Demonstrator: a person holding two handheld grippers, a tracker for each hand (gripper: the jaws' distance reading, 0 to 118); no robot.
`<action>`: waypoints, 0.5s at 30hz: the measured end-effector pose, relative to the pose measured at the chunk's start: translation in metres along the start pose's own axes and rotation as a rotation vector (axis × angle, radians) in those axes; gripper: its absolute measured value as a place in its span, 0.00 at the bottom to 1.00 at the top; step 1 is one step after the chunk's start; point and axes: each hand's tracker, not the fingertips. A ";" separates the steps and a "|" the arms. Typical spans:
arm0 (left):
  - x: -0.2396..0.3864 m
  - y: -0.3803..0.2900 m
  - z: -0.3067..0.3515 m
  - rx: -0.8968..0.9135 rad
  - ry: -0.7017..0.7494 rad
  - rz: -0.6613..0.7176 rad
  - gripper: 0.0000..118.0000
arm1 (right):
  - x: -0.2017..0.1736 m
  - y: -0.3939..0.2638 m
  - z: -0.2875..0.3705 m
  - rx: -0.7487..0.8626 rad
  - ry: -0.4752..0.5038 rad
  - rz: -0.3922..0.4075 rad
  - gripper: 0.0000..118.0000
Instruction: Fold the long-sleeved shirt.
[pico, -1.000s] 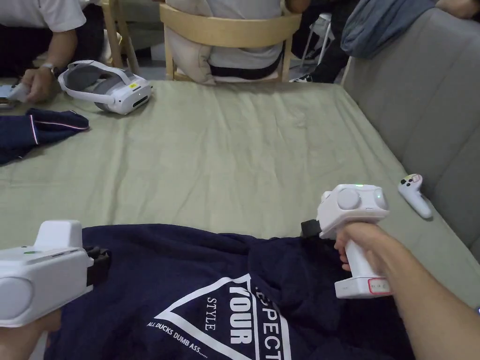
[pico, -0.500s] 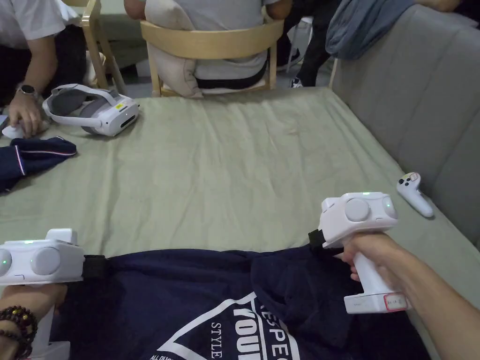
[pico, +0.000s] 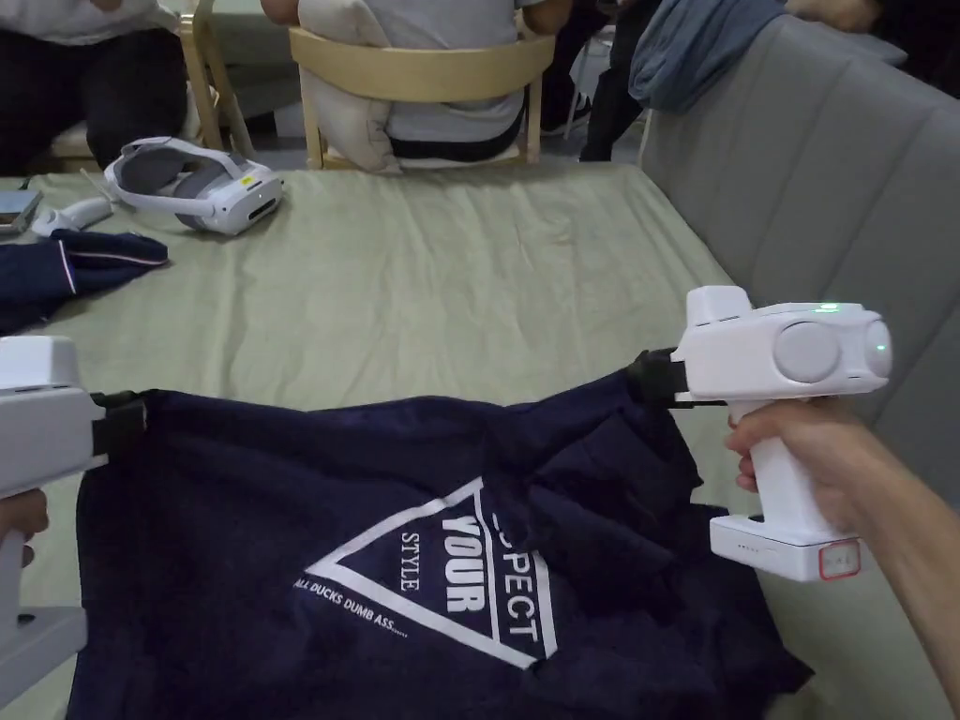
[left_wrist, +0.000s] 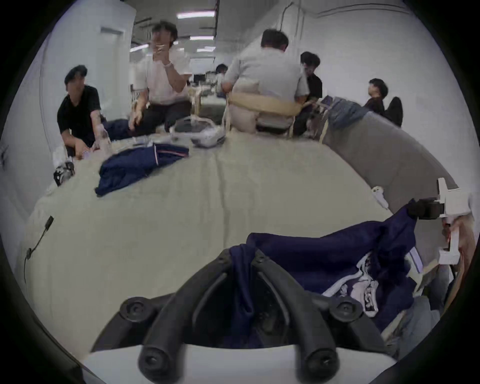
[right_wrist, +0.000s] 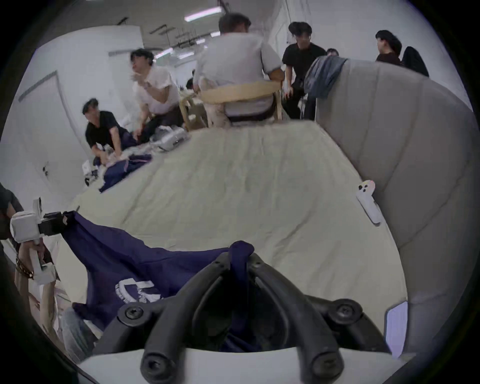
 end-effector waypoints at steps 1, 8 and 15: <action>0.002 -0.008 0.017 0.016 -0.004 0.007 0.11 | 0.000 -0.012 0.016 0.018 0.004 0.004 0.07; 0.019 -0.097 0.092 -0.022 -0.018 0.005 0.11 | -0.005 -0.120 0.105 0.017 -0.056 0.038 0.07; 0.035 -0.194 0.035 -0.381 0.027 -0.035 0.11 | -0.020 -0.215 0.030 -0.379 -0.154 0.309 0.07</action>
